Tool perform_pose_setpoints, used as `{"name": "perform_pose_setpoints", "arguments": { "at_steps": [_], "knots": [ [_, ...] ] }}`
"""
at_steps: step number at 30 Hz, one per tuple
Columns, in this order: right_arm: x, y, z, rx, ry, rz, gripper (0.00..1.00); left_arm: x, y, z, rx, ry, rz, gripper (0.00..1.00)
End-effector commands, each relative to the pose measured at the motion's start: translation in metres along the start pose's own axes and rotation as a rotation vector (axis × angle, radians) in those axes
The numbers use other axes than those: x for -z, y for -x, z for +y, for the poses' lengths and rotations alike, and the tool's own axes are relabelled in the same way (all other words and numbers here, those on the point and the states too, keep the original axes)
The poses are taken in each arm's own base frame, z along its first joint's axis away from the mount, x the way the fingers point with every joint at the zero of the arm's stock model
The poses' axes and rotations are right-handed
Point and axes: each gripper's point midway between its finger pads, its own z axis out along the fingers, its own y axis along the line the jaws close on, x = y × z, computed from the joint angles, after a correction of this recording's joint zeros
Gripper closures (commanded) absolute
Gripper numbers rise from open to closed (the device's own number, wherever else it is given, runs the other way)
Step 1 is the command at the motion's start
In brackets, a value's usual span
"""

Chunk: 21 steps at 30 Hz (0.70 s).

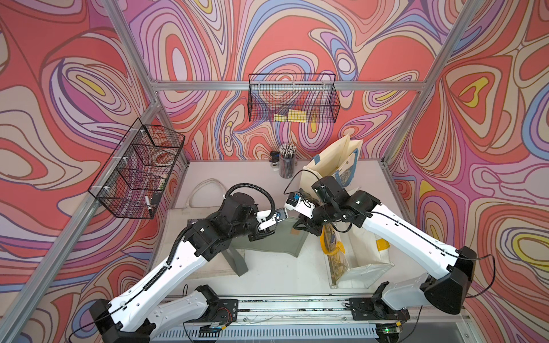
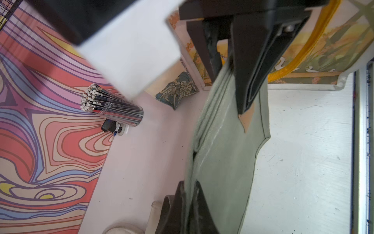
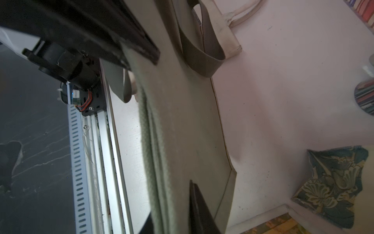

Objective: Put away the canvas bag
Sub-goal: Press the canvas bag.

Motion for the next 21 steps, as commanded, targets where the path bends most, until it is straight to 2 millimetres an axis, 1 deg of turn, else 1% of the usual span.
{"name": "perform_pose_setpoints", "arguments": {
  "at_steps": [1,2,6,10,14,18,21],
  "knots": [
    [0.011,0.016,0.007,0.02,0.024,-0.098,0.63,0.025,0.028,0.005,-0.005,0.01,-0.119,1.0],
    [0.013,0.016,0.008,0.011,0.036,-0.103,0.6,0.03,0.032,0.006,-0.003,0.006,-0.13,1.0],
    [0.021,0.016,0.007,-0.012,0.054,-0.167,0.55,0.048,0.042,0.009,-0.004,0.016,-0.172,1.0],
    [0.035,0.021,0.005,-0.029,0.059,-0.257,0.52,0.064,0.043,0.016,0.015,0.045,-0.21,1.0],
    [0.046,0.028,0.009,-0.019,0.085,-0.325,0.52,0.079,0.046,0.022,0.051,0.062,-0.26,1.0],
    [0.046,0.039,0.011,-0.014,0.124,-0.368,0.53,0.082,0.05,0.023,0.065,0.06,-0.283,1.0],
    [0.045,0.043,0.009,-0.008,0.123,-0.383,0.58,0.082,0.052,0.024,0.068,0.063,-0.291,1.0]
  ]
}}
